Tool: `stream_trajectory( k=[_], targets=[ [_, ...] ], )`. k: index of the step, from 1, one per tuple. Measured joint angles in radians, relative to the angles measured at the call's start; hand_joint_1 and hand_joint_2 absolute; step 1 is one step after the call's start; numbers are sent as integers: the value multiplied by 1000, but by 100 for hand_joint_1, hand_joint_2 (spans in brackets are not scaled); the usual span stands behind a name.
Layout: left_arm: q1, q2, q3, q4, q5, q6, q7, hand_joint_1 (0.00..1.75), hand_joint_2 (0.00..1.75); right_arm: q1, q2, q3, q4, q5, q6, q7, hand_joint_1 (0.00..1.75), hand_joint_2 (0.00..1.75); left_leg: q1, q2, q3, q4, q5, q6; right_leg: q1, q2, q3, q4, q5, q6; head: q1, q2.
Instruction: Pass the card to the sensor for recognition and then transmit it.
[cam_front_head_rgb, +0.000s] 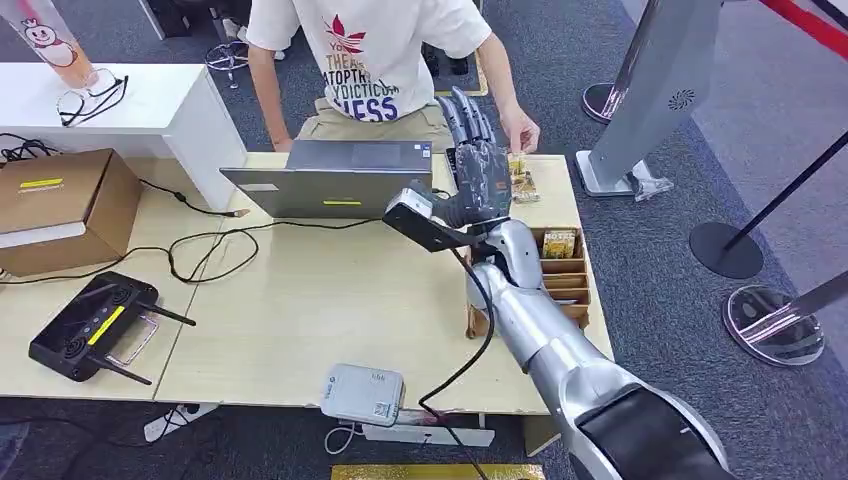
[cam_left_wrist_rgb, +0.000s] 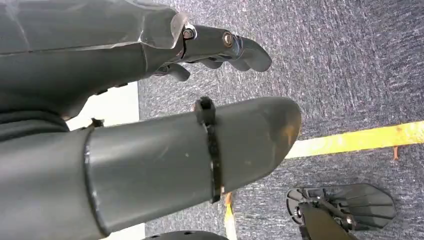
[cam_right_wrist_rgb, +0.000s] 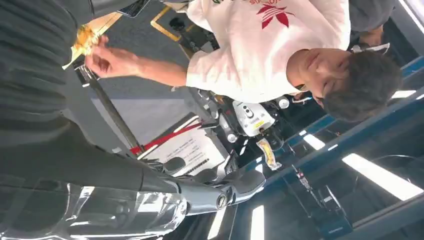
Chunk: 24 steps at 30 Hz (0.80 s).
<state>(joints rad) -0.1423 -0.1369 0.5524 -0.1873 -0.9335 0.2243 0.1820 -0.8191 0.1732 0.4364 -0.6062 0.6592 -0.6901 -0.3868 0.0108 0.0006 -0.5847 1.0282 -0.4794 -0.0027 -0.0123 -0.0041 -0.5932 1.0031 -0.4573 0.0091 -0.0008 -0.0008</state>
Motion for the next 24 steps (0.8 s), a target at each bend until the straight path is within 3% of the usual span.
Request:
stream_trajectory(
  k=[7, 11, 24],
  targets=[
    [0, 0, 0, 0, 0, -1, 0, 0, 0, 1, 0, 0, -11, 0, 0, 2, 0, 175, 0, 0, 0, 0, 0, 0, 0, 0, 0, 0, 0, 0, 0, 0],
    [1, 2, 0, 0, 7, -1, -2, 0, 0, 16, -11, -12, -99, -72, 0, -32, 0, 175, 0, 0, 0, 0, 0, 0, 0, 0, 0, 0, 0, 0, 0, 0],
    [10, 1, 0, 0, 25, 17, -20, 0, 0, 190, -151, -103, -457, -34, 0, -48, 0, 175, 0, 0, 0, 0, 0, 0, 0, 0, -1, -1, 0, 0, 0, 0]
  ],
)
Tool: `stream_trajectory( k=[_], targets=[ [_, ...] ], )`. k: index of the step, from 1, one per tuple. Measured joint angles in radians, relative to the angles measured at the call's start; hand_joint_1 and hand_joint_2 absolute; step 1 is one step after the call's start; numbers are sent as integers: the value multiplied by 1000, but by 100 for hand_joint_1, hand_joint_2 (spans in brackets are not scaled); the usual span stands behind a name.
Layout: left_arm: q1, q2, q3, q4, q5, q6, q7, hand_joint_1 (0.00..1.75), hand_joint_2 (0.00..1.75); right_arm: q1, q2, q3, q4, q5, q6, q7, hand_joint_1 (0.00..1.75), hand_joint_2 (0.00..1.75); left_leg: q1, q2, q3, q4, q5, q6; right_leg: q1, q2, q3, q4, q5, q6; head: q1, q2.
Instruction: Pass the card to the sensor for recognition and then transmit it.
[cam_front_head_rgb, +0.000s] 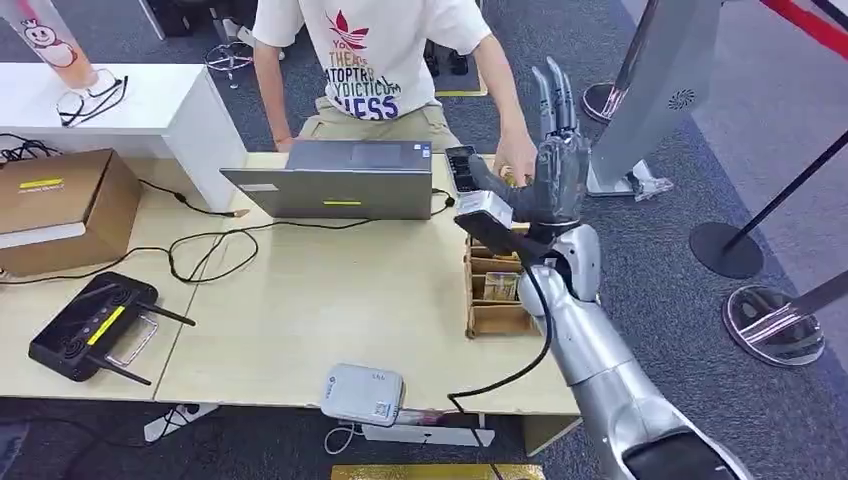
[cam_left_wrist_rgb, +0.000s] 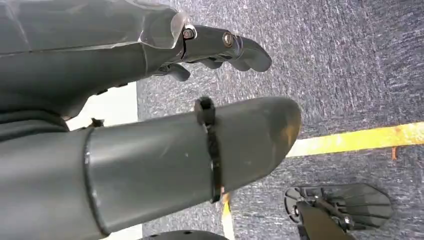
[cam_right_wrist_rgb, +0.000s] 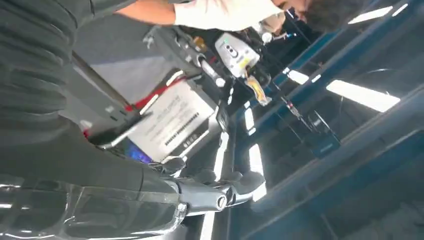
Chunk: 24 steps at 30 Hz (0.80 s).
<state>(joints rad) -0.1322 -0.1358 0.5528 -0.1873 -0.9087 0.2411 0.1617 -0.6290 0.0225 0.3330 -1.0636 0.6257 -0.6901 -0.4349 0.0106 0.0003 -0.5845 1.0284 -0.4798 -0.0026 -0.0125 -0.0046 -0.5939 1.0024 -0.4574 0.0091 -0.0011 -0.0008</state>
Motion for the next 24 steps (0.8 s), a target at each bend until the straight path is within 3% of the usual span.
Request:
stream_trajectory(
  k=[4, 22, 24],
  targets=[
    [13, -11, 4, 0, 18, 64, -27, 0, 0, 90, -62, -38, -86, 40, 0, -3, 0, 175, 0, -1, 0, 0, 0, 0, 0, -1, 0, 0, 0, 0, 0, 0],
    [33, -21, 29, 0, 47, 81, -47, 0, 0, 402, -208, -148, -296, 150, 0, 80, 0, 175, 0, 0, -1, 0, -1, 1, 0, 0, 0, 0, -1, 1, 0, 0],
    [34, -21, 30, 0, 47, 81, -48, 0, 0, 440, -217, -158, -318, 160, 0, 92, 9, 175, 0, 0, -1, 0, -1, 1, 0, 0, 0, 0, -1, 1, 0, 0]
  ],
)
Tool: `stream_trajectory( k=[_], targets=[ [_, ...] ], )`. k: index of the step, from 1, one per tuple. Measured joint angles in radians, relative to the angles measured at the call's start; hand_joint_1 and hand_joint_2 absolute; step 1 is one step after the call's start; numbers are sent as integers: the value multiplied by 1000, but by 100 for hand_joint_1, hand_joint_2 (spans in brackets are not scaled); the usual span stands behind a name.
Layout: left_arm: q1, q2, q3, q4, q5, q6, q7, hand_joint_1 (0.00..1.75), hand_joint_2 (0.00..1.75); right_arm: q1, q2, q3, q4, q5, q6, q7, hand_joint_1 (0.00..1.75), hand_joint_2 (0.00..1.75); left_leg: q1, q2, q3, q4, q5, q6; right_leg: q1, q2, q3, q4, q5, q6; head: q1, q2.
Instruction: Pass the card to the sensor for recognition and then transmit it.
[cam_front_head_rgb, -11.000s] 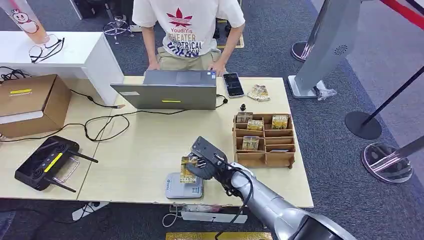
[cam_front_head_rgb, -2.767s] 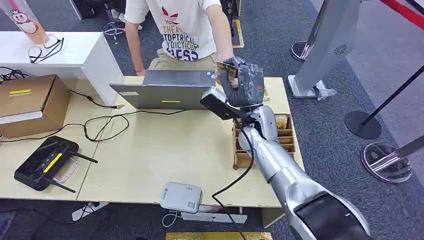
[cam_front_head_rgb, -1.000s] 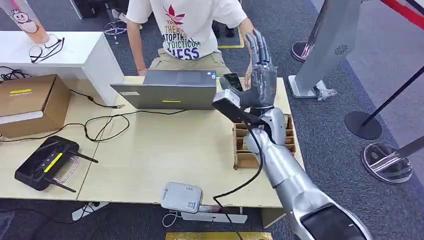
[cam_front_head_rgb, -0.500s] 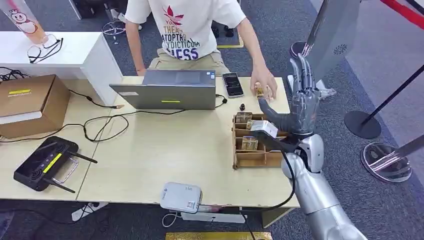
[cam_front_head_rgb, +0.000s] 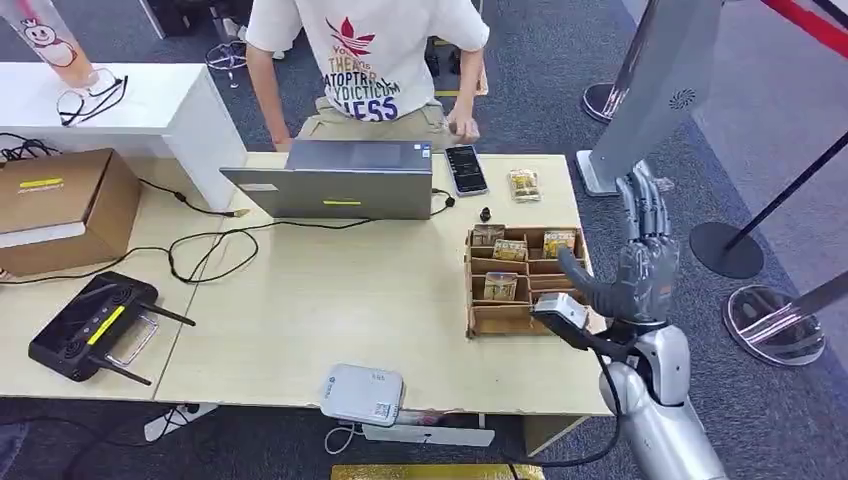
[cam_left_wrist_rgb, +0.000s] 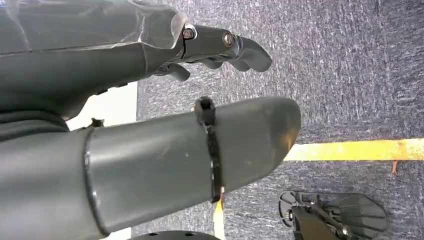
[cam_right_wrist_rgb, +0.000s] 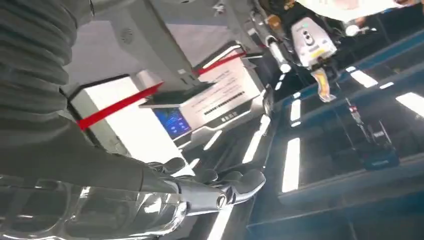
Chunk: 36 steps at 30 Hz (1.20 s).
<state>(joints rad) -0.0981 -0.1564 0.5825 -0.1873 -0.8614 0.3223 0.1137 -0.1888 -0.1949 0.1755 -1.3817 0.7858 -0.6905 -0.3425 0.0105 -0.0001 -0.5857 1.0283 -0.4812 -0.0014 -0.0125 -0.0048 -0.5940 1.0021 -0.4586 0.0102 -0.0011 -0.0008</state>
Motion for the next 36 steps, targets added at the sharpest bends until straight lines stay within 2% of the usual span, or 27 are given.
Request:
stream_trajectory(
  k=[4, 6, 7, 13, 15, 21, 22, 24, 26, 33, 36],
  targets=[
    [0, 0, 0, 0, -3, -3, 0, 0, 0, 57, -16, -9, -24, 0, 0, 10, 24, 175, 0, 0, 0, 0, -1, -1, 0, 0, 0, 0, 0, 0, 0, 0],
    [0, 0, 0, 0, -5, -4, 0, 0, 0, 77, -23, -9, -30, 1, 0, 19, 70, 175, 0, 0, 0, 0, -1, -1, 0, 0, 0, 0, 0, 0, 0, 0],
    [0, 0, 0, 0, -6, -6, 0, 0, 0, 83, -26, -9, -30, 1, 0, 22, 77, 175, 0, 0, 0, 0, -1, -1, 0, 0, 0, 0, 0, 0, 0, 0],
    [0, 0, 0, 0, -6, -13, 0, 0, 0, 117, -35, -3, -30, 40, 0, 72, 70, 175, 0, 0, 0, 0, -1, -1, 0, 0, 0, 0, 0, 0, 0, 0],
    [0, 0, 0, 0, -10, -13, 0, 0, 0, 128, -35, 0, -30, 50, 0, 83, 77, 175, 0, 0, 0, 0, -1, -1, 0, 0, 0, 0, 0, 0, 0, 0],
    [-1, 0, 0, 0, -18, -16, 3, 0, 0, 138, -40, 21, -21, 32, 3, 98, 68, 175, 0, 1, 0, 0, -1, -1, 0, 0, 0, 0, 0, 0, 0, 0],
    [-2, 0, 0, 0, -18, -18, 3, 0, 0, 137, -40, 24, -18, 31, 4, 98, 58, 175, 0, 0, 0, 0, -1, -1, 0, 0, 0, 0, 0, 0, 0, 0],
    [-3, 0, 0, 0, -19, -21, 3, 0, 0, 133, -40, 35, -9, 29, 8, 100, 59, 175, 0, 0, 0, 0, -1, -1, 0, 0, 0, 0, 0, 0, 0, 0],
    [-4, 0, 0, 0, -19, -23, 3, 0, 0, 123, -40, 48, 6, 29, 11, 100, 52, 175, 0, 1, 0, 0, -1, -1, 0, 0, 0, 0, 0, 0, 0, 0],
    [-6, 0, 0, 0, -18, -23, 3, 0, 0, 79, -40, 84, 81, 27, 16, 104, 63, 175, 0, 1, 0, 0, 0, -1, 0, 0, 0, 0, 0, 0, 0, 0],
    [-6, 0, 0, 0, -18, -23, 3, 0, 0, 68, -40, 93, 113, 34, 17, 108, 77, 175, 0, 0, 0, 0, -1, -1, 0, 0, 0, 0, 0, 0, 0, 0]
  ],
)
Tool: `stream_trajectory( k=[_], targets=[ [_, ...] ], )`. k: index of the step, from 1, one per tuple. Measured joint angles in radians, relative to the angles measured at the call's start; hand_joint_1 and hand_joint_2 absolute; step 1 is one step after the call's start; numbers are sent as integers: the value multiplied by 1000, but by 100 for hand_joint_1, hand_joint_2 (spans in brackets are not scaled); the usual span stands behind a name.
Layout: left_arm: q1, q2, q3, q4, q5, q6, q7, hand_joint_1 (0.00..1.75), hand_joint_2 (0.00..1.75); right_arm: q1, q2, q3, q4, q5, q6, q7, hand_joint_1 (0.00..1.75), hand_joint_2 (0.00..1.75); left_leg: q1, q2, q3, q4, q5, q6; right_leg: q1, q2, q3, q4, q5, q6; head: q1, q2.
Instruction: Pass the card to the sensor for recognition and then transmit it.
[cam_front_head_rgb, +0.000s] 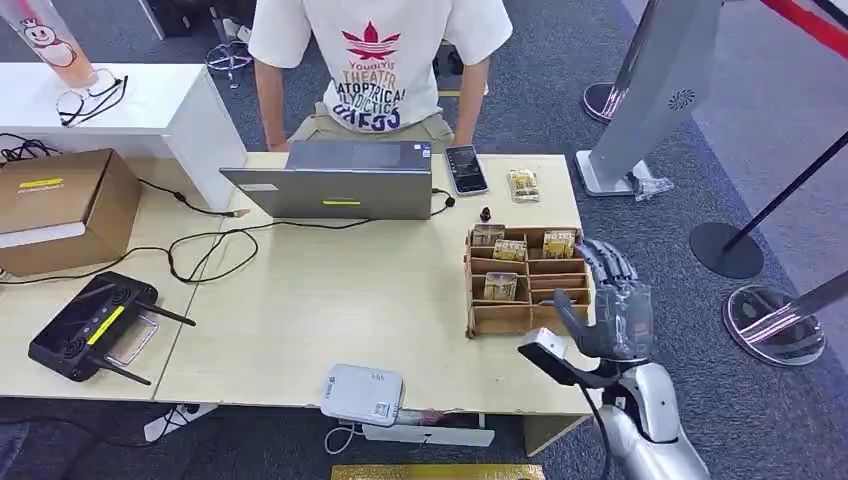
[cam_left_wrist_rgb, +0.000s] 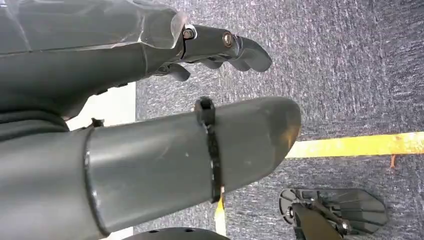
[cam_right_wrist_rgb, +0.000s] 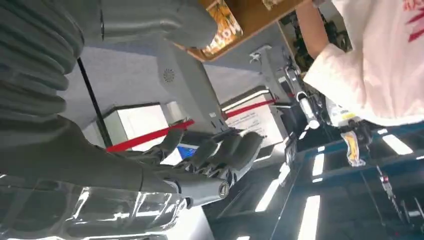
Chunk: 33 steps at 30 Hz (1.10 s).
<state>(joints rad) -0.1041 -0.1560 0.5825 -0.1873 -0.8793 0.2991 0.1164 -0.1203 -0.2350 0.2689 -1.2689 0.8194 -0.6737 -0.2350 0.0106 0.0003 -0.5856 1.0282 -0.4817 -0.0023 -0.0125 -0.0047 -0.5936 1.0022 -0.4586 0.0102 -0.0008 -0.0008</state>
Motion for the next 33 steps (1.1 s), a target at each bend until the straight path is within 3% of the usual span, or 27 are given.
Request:
stream_trajectory(
  k=[2, 14, 21, 33],
  targets=[
    [0, 0, 0, 0, 0, -1, 0, 0, 0, -6, 0, 4, 23, -1, -1, 1, 93, 175, 0, 0, 0, 0, 0, 0, 0, 0, 0, 0, 0, 0, 0, 0],
    [0, 0, 0, 0, 0, -10, 0, 0, 0, -17, 0, 13, 90, -4, -3, 0, 93, 175, 0, 0, 0, 0, 0, 0, 0, 0, 0, 0, 0, 0, 0, 0],
    [0, 1, 0, 0, 3, -11, 0, 0, 0, -33, -3, 15, 131, -32, -9, -6, 59, 175, 0, 0, 0, 0, 0, 0, 0, 0, 0, 0, 0, 0, 0, 0],
    [3, 10, 0, 0, 15, -11, -3, 0, 0, -111, -6, 25, 254, -94, -8, -58, 61, 175, 0, 0, 0, 0, 0, 0, 0, 0, 0, 0, 0, 0, 0, 0]
  ],
)
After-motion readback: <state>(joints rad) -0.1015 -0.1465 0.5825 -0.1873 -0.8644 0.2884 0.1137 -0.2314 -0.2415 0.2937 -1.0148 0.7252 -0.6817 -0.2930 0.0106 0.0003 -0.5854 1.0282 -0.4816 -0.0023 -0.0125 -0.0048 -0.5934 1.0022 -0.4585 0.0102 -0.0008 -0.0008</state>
